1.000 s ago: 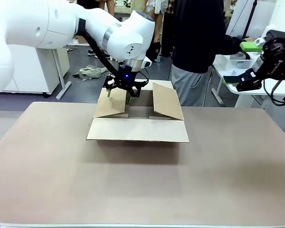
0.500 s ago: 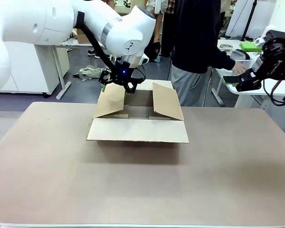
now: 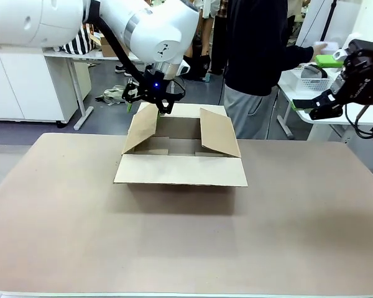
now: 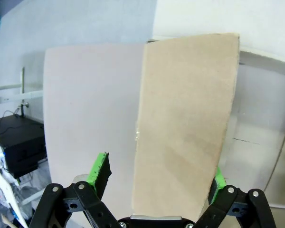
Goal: Pack the gift set into the box.
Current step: Place both hands on the side flaps of the Package Box and spread them outward.
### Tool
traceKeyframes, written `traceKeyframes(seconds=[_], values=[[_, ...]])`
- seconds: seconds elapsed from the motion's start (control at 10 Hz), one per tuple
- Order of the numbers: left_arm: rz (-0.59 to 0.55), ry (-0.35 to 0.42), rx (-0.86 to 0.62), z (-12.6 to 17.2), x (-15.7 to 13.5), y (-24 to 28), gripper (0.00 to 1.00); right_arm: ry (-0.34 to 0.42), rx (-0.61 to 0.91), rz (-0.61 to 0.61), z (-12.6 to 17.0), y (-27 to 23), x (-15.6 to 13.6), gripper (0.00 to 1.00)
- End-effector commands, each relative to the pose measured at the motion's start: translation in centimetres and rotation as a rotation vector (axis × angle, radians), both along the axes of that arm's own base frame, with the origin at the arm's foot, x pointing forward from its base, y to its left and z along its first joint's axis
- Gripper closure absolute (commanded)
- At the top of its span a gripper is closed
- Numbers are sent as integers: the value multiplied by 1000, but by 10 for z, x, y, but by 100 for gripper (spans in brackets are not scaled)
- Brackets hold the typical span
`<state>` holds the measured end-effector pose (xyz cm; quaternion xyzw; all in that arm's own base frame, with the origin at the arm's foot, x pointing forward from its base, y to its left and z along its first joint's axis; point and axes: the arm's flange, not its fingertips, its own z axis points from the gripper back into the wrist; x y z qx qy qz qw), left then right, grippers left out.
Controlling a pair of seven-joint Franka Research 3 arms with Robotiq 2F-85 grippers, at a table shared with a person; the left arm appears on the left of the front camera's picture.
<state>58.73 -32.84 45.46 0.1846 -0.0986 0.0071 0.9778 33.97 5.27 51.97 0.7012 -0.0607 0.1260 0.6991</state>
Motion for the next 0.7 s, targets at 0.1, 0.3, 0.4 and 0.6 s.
traceKeyframes(seconds=[0.1,0.3,0.4,0.6], values=[[62,-30,-8,6,-21,37,0,-26,10,7,1,0,1,0],[54,-11,-72,15,-25,63,0,-26,10,7,1,0,1,0],[46,5,-118,18,-27,77,0,-26,10,7,1,0,1,0],[8,35,-217,23,-34,104,0,-26,10,7,1,0,1,0]])
